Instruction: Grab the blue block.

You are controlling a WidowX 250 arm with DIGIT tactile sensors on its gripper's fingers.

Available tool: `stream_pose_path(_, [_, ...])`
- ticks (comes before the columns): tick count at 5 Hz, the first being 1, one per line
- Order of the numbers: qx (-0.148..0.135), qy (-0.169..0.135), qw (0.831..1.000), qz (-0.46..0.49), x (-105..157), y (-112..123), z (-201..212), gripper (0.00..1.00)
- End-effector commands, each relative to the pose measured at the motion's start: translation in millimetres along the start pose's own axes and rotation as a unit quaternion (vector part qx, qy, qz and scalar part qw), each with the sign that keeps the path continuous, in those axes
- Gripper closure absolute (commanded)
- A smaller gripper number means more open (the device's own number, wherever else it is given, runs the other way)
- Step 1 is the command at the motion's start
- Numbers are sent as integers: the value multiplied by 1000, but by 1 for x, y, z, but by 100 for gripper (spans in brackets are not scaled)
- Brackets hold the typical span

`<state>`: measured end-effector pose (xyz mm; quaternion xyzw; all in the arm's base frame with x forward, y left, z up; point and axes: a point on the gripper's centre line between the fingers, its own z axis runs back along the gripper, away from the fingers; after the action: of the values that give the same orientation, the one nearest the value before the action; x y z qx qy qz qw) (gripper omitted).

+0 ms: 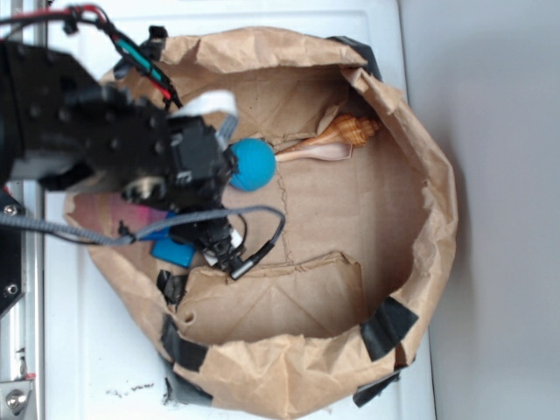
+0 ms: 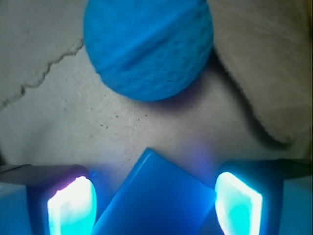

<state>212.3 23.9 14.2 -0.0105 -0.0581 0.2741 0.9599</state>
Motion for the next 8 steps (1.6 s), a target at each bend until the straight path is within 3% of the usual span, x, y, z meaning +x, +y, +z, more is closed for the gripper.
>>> stream_pose_path(1, [12, -8, 1000, 10, -7, 9, -6, 100])
stream_pose_path(2, [16, -50, 998, 21, -10, 9, -2, 100])
stream_pose_path(3, [19, -70, 997, 30, -20, 9, -2, 100])
stream_pose_path(4, [-2, -85, 996, 11, -24, 13, 20, 100])
stream_pose_path(6, [-69, -85, 994, -27, -9, 15, 82, 100])
stream_pose_path(8, [-64, -91, 992, -61, 0, 14, 87, 100])
